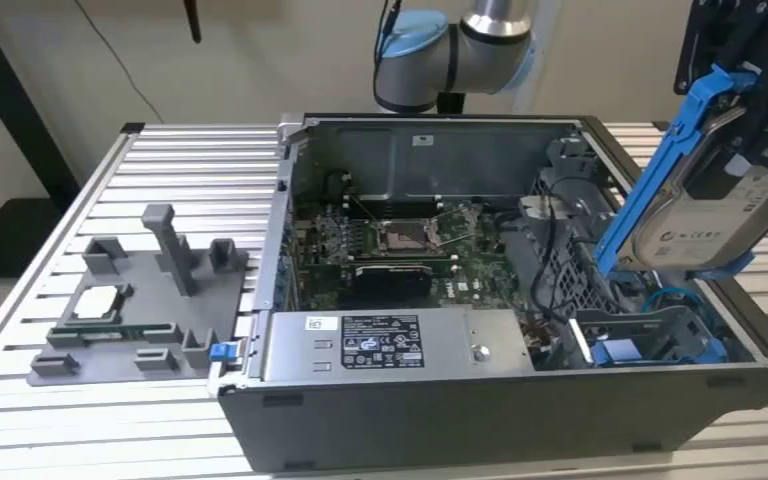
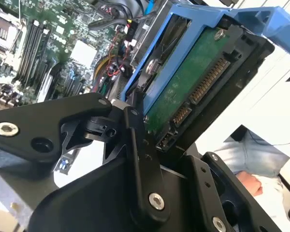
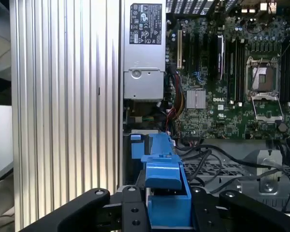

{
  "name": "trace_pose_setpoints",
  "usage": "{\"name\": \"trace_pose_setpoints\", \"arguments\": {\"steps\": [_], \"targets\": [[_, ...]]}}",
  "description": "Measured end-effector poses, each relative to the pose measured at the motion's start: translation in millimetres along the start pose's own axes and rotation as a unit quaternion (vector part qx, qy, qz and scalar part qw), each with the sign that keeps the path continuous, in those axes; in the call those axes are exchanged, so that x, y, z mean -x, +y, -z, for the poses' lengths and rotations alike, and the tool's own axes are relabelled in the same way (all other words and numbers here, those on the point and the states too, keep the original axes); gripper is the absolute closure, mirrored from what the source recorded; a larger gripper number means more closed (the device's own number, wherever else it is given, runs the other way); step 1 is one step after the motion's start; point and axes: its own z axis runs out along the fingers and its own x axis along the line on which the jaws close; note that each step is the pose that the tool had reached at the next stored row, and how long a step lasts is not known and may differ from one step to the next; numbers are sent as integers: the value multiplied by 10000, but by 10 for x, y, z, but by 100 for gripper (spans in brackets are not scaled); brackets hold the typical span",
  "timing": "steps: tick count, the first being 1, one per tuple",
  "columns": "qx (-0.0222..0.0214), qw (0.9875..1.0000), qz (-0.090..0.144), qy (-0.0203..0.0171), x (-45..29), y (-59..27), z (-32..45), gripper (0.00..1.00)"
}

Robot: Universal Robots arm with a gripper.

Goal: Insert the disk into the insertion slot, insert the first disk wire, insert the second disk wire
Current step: 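Insert the disk into the insertion slot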

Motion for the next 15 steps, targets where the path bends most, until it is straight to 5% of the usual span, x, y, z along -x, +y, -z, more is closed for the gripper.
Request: {"name": "trace_pose_setpoints", "arguments": {"steps": [15], "targets": [[0, 10000, 1, -1, -27, -33, -180, 100]]}}
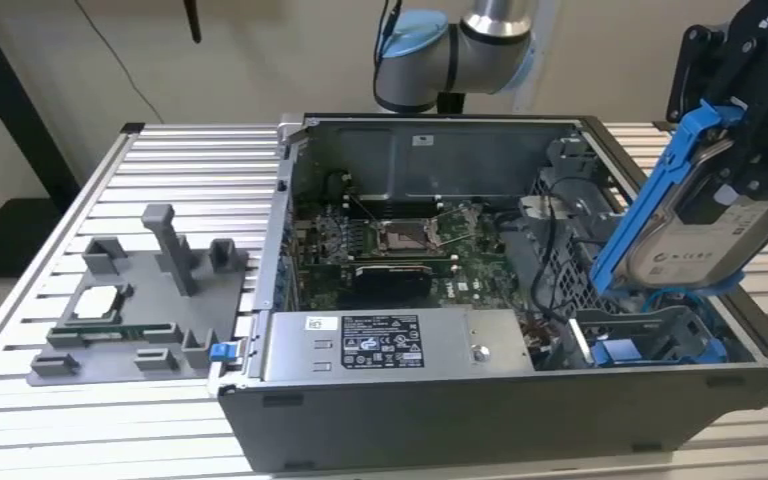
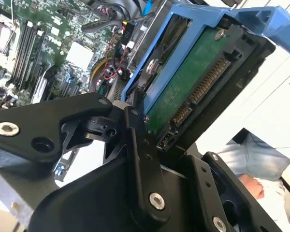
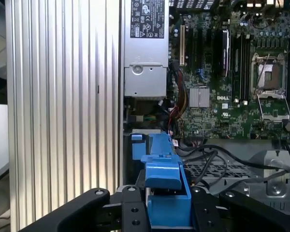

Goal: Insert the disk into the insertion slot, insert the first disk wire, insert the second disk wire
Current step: 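Insert the disk into the insertion slot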

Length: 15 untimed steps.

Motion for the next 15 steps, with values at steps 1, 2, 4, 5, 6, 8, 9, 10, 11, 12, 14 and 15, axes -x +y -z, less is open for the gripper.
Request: {"name": "trace_pose_setpoints", "arguments": {"steps": [1, 2, 4, 5, 6, 8, 9, 10, 11, 12, 14, 15], "targets": [[0, 10000, 0, 1, 0, -1, -6, 100], [0, 10000, 1, 0, 0, -3, -12, 100], [0, 10000, 2, 0, 0, -6, -22, 100], [0, 10000, 2, 0, 0, -8, -25, 100], [0, 10000, 2, 0, 0, -8, -25, 100], [0, 10000, 2, 1, 0, -9, -25, 100], [0, 10000, 2, 1, 0, -9, -25, 100], [0, 10000, 2, 0, 0, -9, -26, 100], [0, 10000, 2, 0, 0, -10, -26, 100], [0, 10000, 2, 0, 0, -10, -26, 100], [0, 10000, 2, -1, 1, -10, -29, 100], [0, 10000, 2, -2, 1, -11, -34, 100]]}}
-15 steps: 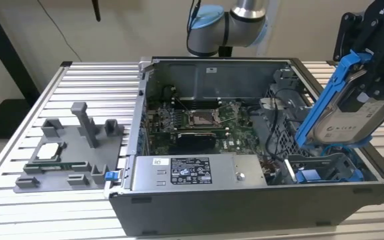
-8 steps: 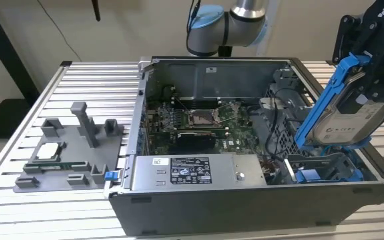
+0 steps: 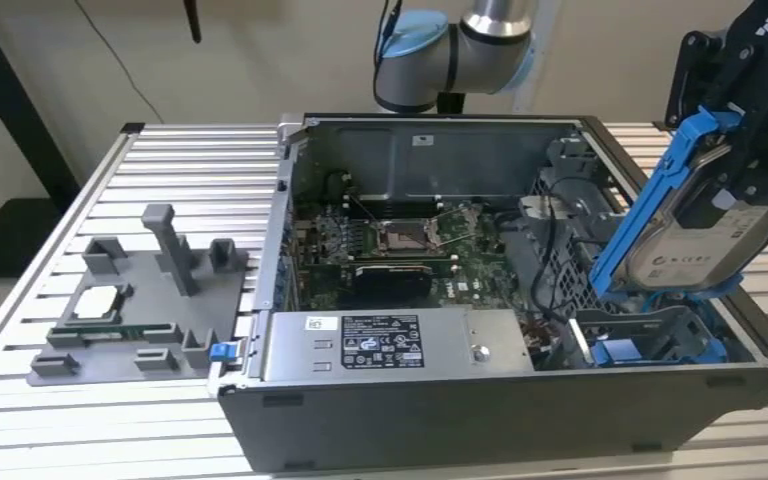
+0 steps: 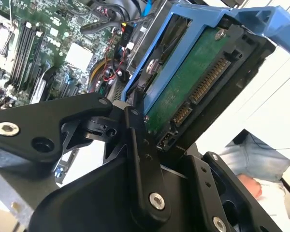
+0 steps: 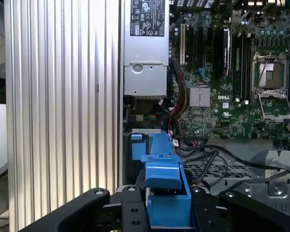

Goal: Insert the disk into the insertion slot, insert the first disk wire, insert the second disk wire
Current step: 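Insert the disk into the insertion slot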

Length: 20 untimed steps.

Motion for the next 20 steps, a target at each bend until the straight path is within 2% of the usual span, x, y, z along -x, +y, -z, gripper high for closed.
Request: {"name": "trace_pose_setpoints", "arguments": {"steps": [20], "targets": [[4, 10000, 1, -1, -25, -80, -296, 100]]}}
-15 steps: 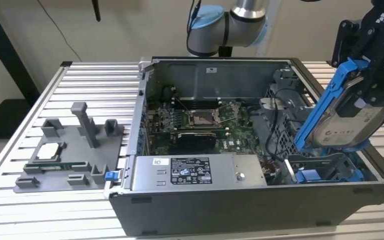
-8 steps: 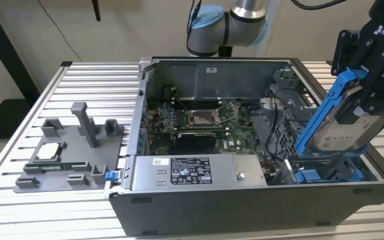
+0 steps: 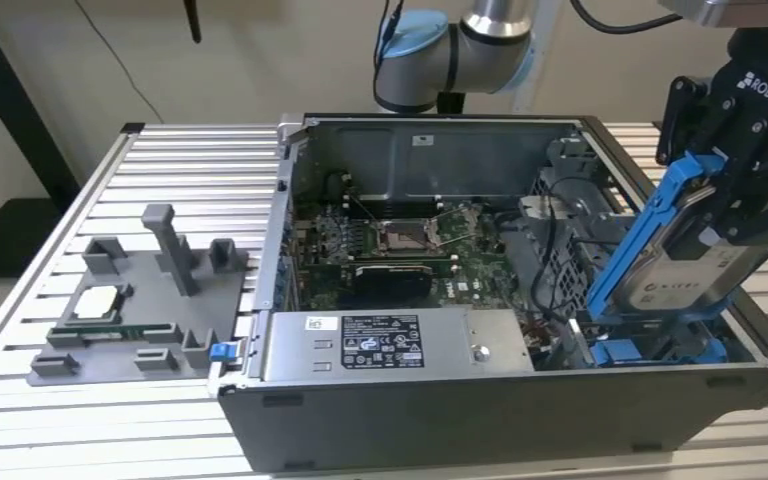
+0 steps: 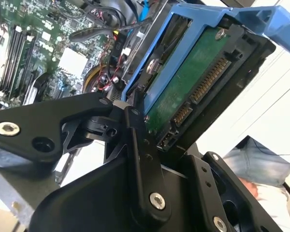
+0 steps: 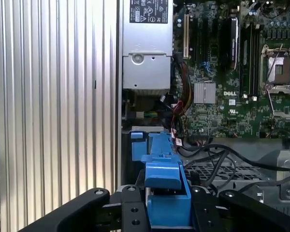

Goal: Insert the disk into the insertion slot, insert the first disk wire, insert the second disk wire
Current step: 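Insert the disk into the insertion slot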

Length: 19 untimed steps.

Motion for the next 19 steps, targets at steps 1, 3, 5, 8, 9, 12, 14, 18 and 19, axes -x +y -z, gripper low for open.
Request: {"name": "trace_pose_setpoints", "arguments": {"steps": [1, 3, 5, 8, 9, 12, 14, 18, 19], "targets": [[0, 10000, 0, -2, 0, -4, -12, 100], [0, 10000, -1, -6, -1, -9, -43, 100], [0, 10000, 0, -10, -1, -12, -80, 100], [0, 10000, 0, -13, -1, -21, -130, 100], [0, 10000, 0, -15, -1, -24, -145, 100], [0, 10000, 0, -21, -1, -32, -194, 100], [1, 10000, 1, -25, 0, -44, -222, 100], [1, 10000, 0, -32, 0, -52, -286, 100], [1, 10000, 0, -35, 0, -53, -306, 100]]}}
